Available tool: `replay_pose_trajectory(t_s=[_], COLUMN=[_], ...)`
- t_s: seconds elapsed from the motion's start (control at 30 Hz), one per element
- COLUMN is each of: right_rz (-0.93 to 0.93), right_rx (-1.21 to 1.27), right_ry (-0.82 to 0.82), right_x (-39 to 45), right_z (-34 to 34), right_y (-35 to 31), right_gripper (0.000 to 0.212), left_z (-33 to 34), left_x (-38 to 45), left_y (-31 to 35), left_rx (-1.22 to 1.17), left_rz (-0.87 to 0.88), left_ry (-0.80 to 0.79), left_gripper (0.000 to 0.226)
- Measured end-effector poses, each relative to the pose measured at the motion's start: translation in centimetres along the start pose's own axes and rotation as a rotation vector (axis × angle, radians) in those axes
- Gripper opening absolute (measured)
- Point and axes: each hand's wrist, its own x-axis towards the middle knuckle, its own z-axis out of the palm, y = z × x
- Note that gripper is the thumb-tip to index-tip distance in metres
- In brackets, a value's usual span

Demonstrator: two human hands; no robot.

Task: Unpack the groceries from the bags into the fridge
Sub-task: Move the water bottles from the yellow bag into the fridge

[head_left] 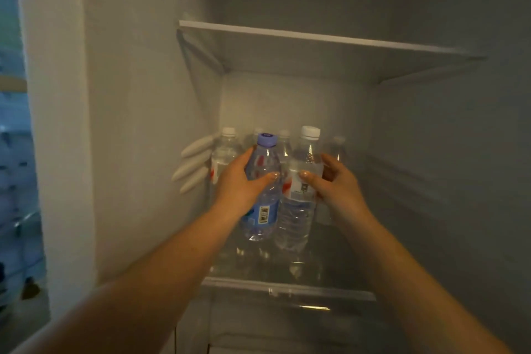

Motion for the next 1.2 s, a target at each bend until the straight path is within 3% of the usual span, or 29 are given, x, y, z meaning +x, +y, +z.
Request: replay_pose_trajectory(t_s=[0.23,0.4,0.6,0.83,1.0,1.2], right_rz=[0.032,0.038,0.015,0.085,0.105,0.078], right_rx=[0.038,0.039,-0.042,-0.194,-0.276,-0.317], right_ry=[-0.045,-0.057,-0.071,-0.263,-0.289,-0.25], right_x=[4.1,5.0,4.3,1.7,0.5,0.7], right_z=[0.4,0.6,1.0,0.6,0.8,1.4], right_y=[4.6,5.8,5.7,7.0,8.4,9.1], right_gripper=[0.052,0.043,0.055,0.062,0.074,0.082], left_z=[1.2,1.5,1.5,1.1,0.9,0.6], left_x=[2.4,2.8,2.4,0.9,-1.4,-0.6], left_y=[-3.4,-5.4,-5.9,-5.9,-8.7,-11.0], left_rx=[0.014,0.04,0.106,0.571,1.191,1.41], left_rz=[0.008,0.01,0.019,0.176,0.43,0.534], left_ry=[0.061,0.07,0.063,-0.021,-0.038,-0.034], left_gripper=[0.058,0.047,0.051,0.093,0.124,0.124])
